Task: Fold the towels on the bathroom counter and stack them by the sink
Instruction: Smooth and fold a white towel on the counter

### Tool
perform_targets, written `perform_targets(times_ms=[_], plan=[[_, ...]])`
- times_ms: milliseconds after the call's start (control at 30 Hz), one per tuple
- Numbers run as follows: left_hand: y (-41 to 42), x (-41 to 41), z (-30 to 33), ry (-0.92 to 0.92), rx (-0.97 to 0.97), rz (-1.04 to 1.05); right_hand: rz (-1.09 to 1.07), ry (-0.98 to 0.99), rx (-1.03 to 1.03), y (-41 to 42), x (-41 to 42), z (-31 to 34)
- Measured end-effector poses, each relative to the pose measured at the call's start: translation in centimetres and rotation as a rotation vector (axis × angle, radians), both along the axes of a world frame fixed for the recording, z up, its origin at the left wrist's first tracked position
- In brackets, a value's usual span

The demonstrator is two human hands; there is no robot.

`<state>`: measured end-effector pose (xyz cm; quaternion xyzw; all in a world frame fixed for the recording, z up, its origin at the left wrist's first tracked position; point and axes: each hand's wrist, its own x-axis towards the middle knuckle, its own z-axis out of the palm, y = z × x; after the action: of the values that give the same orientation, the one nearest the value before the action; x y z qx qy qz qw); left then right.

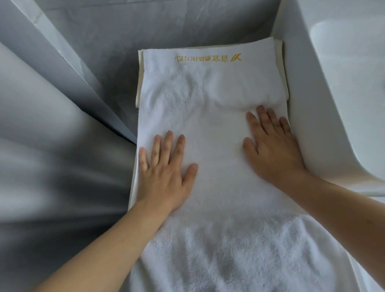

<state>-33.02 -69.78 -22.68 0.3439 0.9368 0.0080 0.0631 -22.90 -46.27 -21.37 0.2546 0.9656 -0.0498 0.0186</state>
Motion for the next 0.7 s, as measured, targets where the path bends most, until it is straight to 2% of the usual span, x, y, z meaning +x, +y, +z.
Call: perform_targets(times_ms=[300,433,533,700], plan=[[0.8,-0.8,0.0,0.021,0.014,0.006,0.041,-0.095,0.021,-1.4,0.3,1.6],[1.1,-1.1,-0.2,0.021,0.036,0.002,0.145,-0.088,-0.153,-3.7,3.0,1.4],[1.1,-1.5,-0.4,0.025,0.032,-0.016,0.145,-0.098,-0.087,-3.7,4.0,0.3],[2.3,-2.6,1.4,-0.096,-0.068,-0.03,0.125,-0.119,-0.102,-3.0,3.1,-0.1]])
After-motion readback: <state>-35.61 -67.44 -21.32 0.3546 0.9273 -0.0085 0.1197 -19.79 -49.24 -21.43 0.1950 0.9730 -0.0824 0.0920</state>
